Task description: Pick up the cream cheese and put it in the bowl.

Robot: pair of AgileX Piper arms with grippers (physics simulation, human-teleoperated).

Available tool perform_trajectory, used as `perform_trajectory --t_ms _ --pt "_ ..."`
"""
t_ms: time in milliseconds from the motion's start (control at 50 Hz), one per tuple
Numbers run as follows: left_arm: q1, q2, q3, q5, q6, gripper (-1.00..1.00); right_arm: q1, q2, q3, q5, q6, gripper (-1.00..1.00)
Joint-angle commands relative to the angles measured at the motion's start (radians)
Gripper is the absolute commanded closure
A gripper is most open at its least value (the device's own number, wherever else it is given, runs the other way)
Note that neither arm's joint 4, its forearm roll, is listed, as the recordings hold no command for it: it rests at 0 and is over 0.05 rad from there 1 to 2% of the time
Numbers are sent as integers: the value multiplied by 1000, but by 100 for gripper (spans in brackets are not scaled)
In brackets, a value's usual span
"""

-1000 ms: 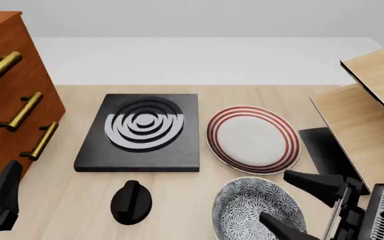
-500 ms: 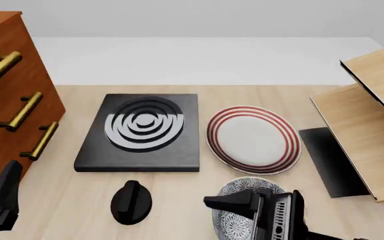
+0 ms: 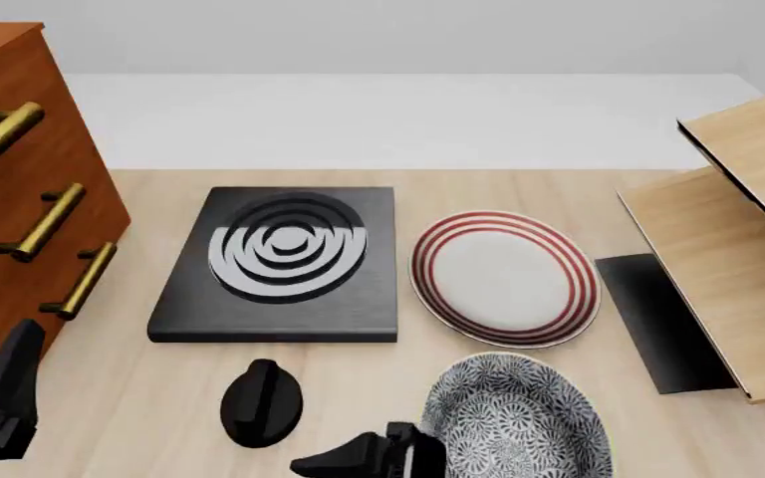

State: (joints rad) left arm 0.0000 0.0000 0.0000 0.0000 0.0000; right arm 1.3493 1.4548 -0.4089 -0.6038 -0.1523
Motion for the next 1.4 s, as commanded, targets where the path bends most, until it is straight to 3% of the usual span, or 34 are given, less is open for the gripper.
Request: perform_trajectory --t_ms 20,200,680,1400 --pt "0 0 0 0 0 -100 37 137 -74 -26 16 -100" --pt "0 0 0 0 0 -100 41 230 -124 -46 34 -100" --pt "0 0 0 0 0 -100 10 307 -184 -55 57 -100" --pt "0 0 0 0 0 -100 49 488 -346 -38 112 -100"
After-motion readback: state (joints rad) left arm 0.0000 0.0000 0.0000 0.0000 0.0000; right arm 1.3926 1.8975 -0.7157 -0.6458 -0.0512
